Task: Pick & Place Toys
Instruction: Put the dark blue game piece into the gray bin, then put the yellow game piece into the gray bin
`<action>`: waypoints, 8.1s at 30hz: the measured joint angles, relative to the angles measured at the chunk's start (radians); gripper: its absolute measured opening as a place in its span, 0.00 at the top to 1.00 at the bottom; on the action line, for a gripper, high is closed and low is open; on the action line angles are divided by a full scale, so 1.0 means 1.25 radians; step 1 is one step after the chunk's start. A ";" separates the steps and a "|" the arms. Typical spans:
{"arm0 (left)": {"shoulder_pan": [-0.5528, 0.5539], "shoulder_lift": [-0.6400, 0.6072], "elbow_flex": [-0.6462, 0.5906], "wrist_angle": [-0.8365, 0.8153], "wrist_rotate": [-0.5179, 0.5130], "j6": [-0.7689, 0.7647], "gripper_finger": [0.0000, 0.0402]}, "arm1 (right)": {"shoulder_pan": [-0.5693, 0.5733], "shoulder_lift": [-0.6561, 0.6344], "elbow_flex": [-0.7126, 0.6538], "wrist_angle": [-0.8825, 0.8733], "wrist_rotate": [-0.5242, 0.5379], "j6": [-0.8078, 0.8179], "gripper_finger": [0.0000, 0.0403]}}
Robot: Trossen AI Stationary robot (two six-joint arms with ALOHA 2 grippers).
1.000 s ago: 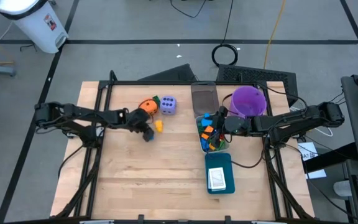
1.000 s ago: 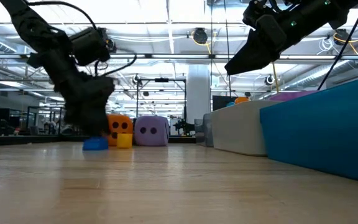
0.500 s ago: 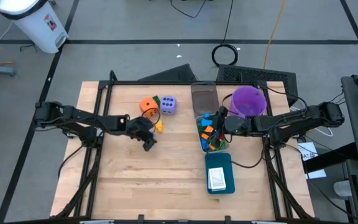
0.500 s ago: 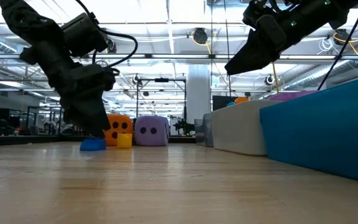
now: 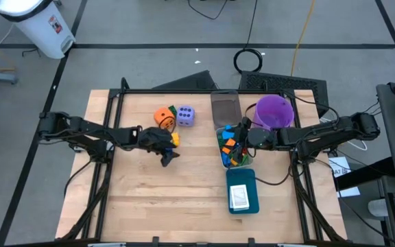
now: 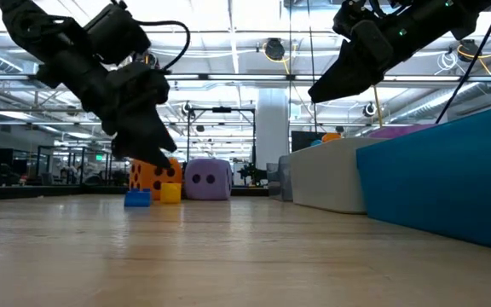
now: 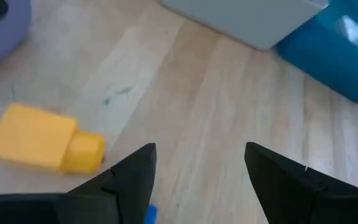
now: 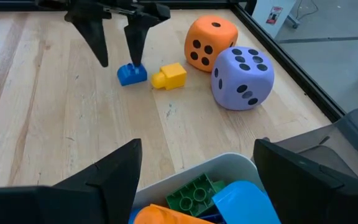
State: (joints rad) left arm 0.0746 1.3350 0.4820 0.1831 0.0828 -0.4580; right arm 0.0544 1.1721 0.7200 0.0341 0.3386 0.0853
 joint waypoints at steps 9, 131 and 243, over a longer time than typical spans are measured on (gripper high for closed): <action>-0.048 0.017 0.182 -0.457 -0.190 -0.182 0.37 | 0.000 0.000 0.000 0.000 0.000 0.000 0.30; -0.193 0.178 0.353 -0.041 -0.172 0.210 0.55 | -0.005 0.274 0.017 0.478 -0.421 -0.060 0.85; -0.180 0.301 0.561 -0.362 -0.233 0.205 0.65 | -0.011 0.146 -0.050 0.275 -0.289 -0.022 0.37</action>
State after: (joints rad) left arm -0.1509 1.7107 1.1832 -0.2699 -0.2085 -0.2022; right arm 0.0406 1.3546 0.6579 0.3779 -0.0229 0.0580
